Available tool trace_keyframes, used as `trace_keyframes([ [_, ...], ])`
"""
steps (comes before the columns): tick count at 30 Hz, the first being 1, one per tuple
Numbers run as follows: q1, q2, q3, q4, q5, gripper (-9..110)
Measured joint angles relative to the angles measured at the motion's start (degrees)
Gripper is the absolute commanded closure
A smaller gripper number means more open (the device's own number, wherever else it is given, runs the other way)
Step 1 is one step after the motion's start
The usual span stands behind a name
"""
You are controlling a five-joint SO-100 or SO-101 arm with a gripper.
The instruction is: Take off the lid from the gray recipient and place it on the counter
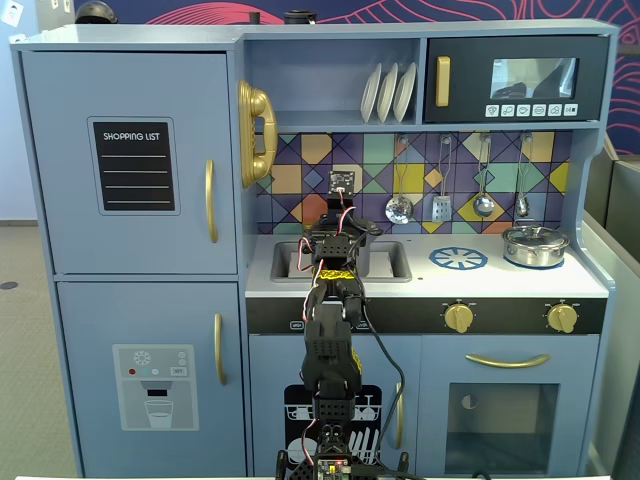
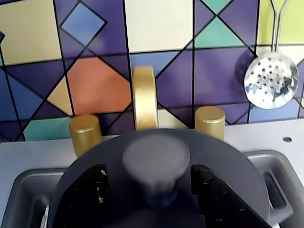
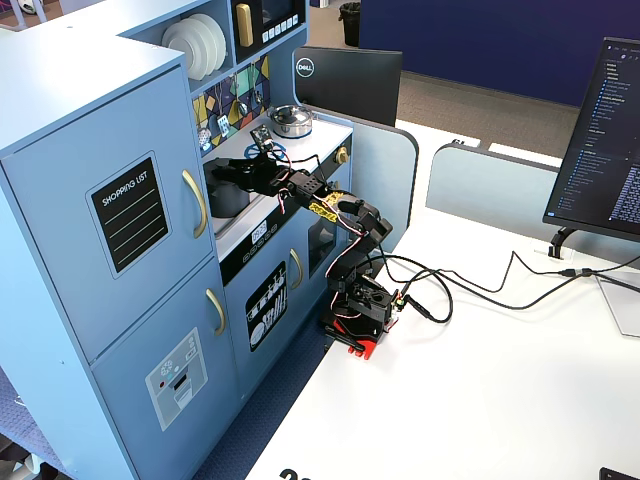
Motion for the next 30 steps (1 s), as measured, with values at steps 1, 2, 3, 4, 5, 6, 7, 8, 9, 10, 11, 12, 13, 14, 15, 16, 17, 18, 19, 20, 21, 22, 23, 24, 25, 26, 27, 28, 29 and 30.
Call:
trace_keyframes([
  [1, 0.09, -0.79, -0.53, 0.00, 0.00, 90],
  [2, 0.09, -1.49, -0.97, 0.00, 0.00, 90],
  [3, 0.09, -2.02, -1.23, 0.00, 0.00, 91],
  [4, 0.09, -2.55, -1.49, 0.00, -0.09, 91],
  [5, 0.09, -2.99, -1.67, 0.00, -0.26, 91],
  [6, 0.09, -3.16, -1.85, -0.09, -0.35, 92],
  [7, 0.09, -3.34, -2.02, -0.26, -0.44, 94],
  [8, 0.09, -3.43, -2.11, -0.44, -0.44, 98],
  [9, 0.09, -3.60, -2.29, -0.53, -0.44, 102],
  [10, 0.09, -3.78, -2.46, -0.53, -0.44, 102],
  [11, 0.09, -3.78, -2.64, -0.53, -0.44, 102],
  [12, 0.00, -3.87, -2.81, -0.53, -0.53, 102],
  [13, -0.18, -3.87, -3.08, -0.53, -0.53, 102],
  [14, -0.18, -3.87, -3.43, -0.70, -0.53, 102],
  [15, -0.26, -3.87, -3.87, -0.97, -0.53, 102],
  [16, -0.26, -3.87, -4.48, -1.23, -0.53, 102],
  [17, -0.26, -3.87, -5.27, -1.41, -0.53, 102],
  [18, -0.70, -3.87, -6.24, -1.41, -0.53, 102],
  [19, -0.97, -3.87, -7.21, -1.41, -0.79, 102],
  [20, -1.32, -3.87, -8.09, -1.41, -1.32, 102],
  [21, -1.93, -3.87, -9.05, -1.41, -1.67, 102],
  [22, -2.20, -3.87, -9.93, -1.32, -2.11, 102],
  [23, -2.29, -3.87, -10.63, -1.14, -2.46, 102],
  [24, -2.29, -3.87, -11.34, -0.97, -2.72, 102],
  [25, -1.67, -3.87, -11.87, -0.88, -2.72, 102],
  [26, -0.88, -3.87, -12.30, -0.62, -2.72, 102],
  [27, 0.09, -3.87, -12.74, -0.62, -2.72, 102],
  [28, 1.32, -3.87, -13.10, -0.62, -2.72, 102],
  [29, 2.55, -3.87, -13.27, -0.53, -2.72, 102],
  [30, 3.96, -3.78, -13.27, -0.53, -2.72, 102],
])
